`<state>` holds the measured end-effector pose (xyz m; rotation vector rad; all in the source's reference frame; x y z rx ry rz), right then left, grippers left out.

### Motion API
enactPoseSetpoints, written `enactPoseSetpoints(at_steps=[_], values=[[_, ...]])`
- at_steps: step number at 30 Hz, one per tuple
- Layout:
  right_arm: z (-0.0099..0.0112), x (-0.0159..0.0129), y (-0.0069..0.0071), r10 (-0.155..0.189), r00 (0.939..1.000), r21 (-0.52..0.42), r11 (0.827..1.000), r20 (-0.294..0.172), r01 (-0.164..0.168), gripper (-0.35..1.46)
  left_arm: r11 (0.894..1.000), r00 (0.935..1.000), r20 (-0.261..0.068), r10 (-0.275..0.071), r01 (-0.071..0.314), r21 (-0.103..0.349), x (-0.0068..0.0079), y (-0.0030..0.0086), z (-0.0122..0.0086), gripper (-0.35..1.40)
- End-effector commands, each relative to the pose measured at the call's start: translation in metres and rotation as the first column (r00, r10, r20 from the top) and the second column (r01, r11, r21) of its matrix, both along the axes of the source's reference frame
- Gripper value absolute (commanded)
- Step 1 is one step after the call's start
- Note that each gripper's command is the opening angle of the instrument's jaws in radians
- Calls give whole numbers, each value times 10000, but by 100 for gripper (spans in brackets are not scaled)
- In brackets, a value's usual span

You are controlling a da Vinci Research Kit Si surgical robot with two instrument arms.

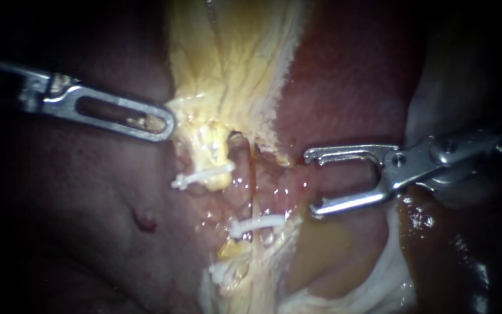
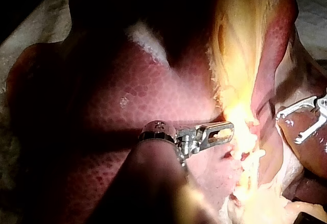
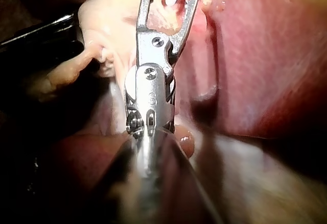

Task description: Going back first clip right tube

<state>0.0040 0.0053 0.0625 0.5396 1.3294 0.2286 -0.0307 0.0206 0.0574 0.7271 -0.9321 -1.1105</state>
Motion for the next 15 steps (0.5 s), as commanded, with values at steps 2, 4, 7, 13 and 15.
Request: enactPoseSetpoints(at_steps=[2,4,7,13,15], values=[[-2,-2,1,-31,10000,21,10000,-20,31,50,10000,10000,-46,81,-81,-10,-7,-1,8,-35],[-3,-3,2,-35,10000,26,10000,-23,35,50,9999,9999,-33,164,-163,4,-15,-2,17,-35],[-3,-4,1,-37,10000,26,10000,-24,37,50,9996,9996,-46,266,-266,15,-27,-2,29,-35],[-3,-4,1,-42,10000,26,10000,-27,42,50,9993,9993,-56,361,-360,72,-42,-1,41,-35],[-4,-4,1,-42,10000,26,10000,-27,43,50,9993,9993,-53,367,-367,70,-41,-1,41,-35]])
